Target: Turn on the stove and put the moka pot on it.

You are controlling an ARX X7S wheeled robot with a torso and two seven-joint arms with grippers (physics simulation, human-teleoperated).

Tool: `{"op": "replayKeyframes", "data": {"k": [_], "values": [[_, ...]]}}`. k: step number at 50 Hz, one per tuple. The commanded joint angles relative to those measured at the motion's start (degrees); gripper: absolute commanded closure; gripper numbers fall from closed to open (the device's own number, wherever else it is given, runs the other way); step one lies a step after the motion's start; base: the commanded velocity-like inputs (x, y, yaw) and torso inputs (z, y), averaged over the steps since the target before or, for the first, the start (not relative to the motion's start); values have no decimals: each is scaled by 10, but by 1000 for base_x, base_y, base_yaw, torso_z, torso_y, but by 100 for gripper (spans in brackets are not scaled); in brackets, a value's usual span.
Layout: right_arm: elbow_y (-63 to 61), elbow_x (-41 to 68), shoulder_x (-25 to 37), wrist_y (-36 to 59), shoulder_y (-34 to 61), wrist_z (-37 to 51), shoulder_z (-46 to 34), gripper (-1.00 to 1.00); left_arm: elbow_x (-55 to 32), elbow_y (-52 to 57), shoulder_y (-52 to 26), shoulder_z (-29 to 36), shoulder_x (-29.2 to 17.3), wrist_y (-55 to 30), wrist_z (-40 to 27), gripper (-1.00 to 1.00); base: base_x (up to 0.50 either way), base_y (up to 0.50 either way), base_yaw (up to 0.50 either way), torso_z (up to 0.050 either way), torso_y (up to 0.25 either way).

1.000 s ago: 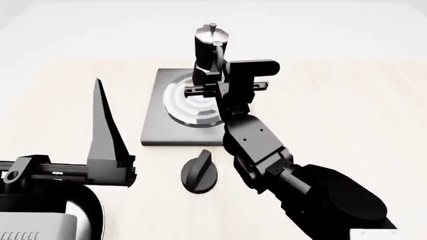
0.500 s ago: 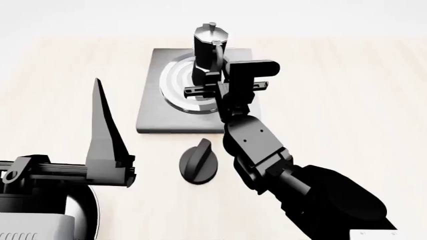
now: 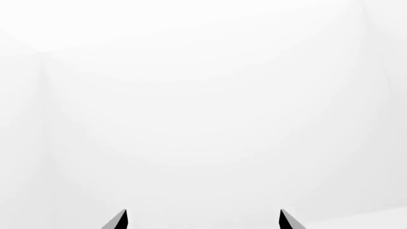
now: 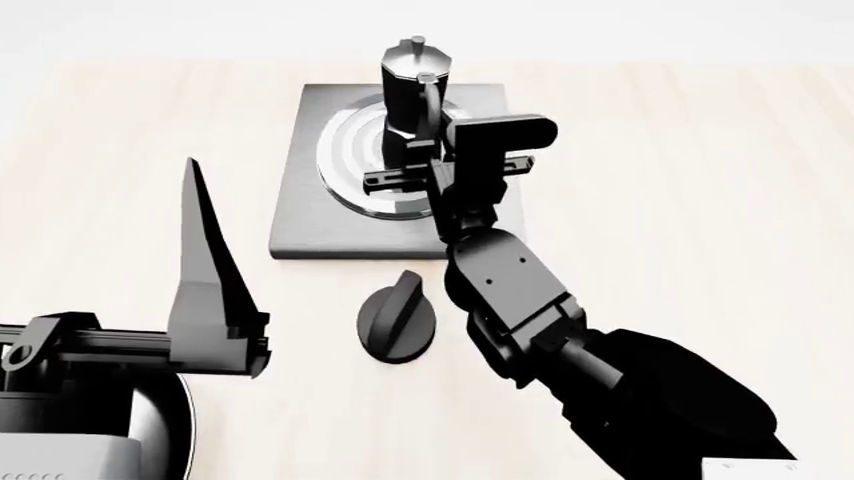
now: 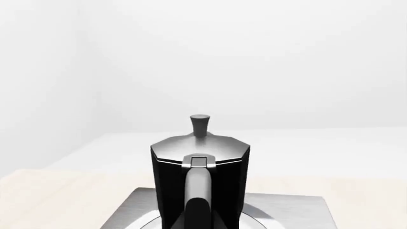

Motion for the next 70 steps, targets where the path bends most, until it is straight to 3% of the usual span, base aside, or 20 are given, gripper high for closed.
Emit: {"op": "replayKeyframes", "data": {"k": [1, 4, 5, 26, 42, 51, 59, 70], "values": [[-1, -10, -2, 8, 3, 0, 2, 100, 3, -3, 4, -1, 1, 6, 1, -100, 0, 0, 0, 0, 0], [-1, -4, -2, 11, 4, -1, 1, 100, 3, -4, 4, -2, 0, 8, 1, -100, 0, 0, 0, 0, 0], [0, -1, -2, 15, 4, 2, 0, -100, 3, -4, 4, -2, 0, 9, 1, -100, 0, 0, 2, 0, 0], [6, 3, -2, -4, -2, -8, 0, -100, 0, 0, 4, -7, 1, 6, 2, -100, 0, 0, 0, 0, 0], [-45, 21, -2, -52, 54, -12, 1, -100, -24, -9, -10, -22, -1, 0, 8, -100, 0, 0, 0, 0, 0], [-359, -51, 148, -45, 158, 166, -8, -100, -75, -12, -58, -52, -4, -33, 25, -100, 0, 0, 0, 0, 0], [-467, -89, 223, -11, 238, 244, 1, -100, -128, -2, -141, -96, -22, -100, 55, -100, 0, 0, 0, 0, 0], [-641, -134, 370, 72, 354, 348, 8, -100, -164, -6, -190, -131, -44, -113, 85, -100, 0, 0, 0, 0, 0]]}}
